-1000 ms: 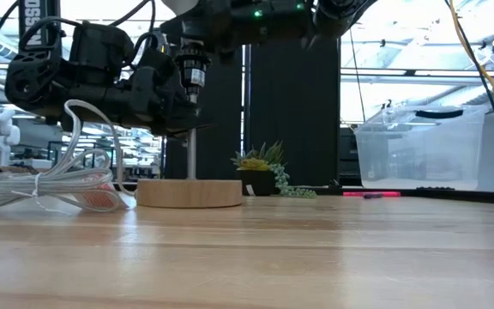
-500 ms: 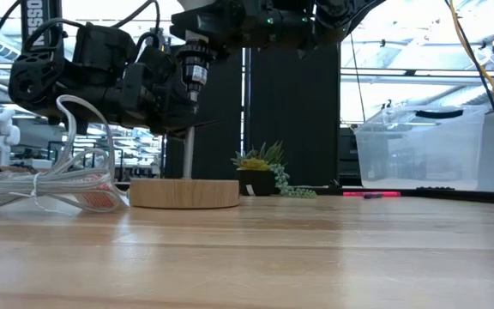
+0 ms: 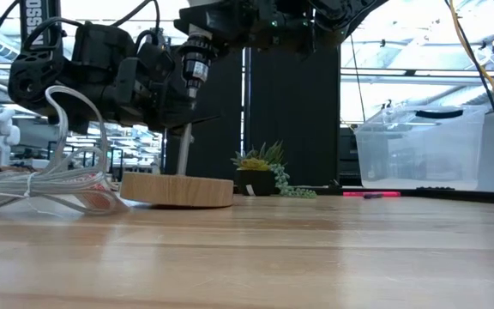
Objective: Screw lightbulb
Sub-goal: Remove the lightbulb from the lamp
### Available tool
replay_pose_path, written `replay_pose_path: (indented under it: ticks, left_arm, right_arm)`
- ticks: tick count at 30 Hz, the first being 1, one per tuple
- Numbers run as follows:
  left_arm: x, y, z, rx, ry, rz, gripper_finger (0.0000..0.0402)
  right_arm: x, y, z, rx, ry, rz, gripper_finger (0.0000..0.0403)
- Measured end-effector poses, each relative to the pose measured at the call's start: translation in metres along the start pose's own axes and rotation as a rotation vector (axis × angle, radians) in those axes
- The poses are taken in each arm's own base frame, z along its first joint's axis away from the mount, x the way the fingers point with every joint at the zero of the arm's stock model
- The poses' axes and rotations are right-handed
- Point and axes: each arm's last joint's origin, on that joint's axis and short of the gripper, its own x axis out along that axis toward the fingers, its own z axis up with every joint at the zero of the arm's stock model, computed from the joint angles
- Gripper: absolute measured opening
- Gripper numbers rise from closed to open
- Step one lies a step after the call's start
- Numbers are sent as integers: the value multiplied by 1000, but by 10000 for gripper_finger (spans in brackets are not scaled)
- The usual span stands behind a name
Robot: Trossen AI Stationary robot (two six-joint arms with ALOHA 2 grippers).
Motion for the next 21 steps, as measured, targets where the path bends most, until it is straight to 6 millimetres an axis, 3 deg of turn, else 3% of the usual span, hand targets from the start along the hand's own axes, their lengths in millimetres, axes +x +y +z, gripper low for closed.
replay_pose_path:
  ticks: [12,21]
  left_arm:
    - [-2,3,-2,-2,11,5,22]
    - [-2,3,-1,3,10,13,22]
  right_arm:
    - [-7,0,9,97,64,-101,264]
    - [-22,8,27,99,158,-137,268]
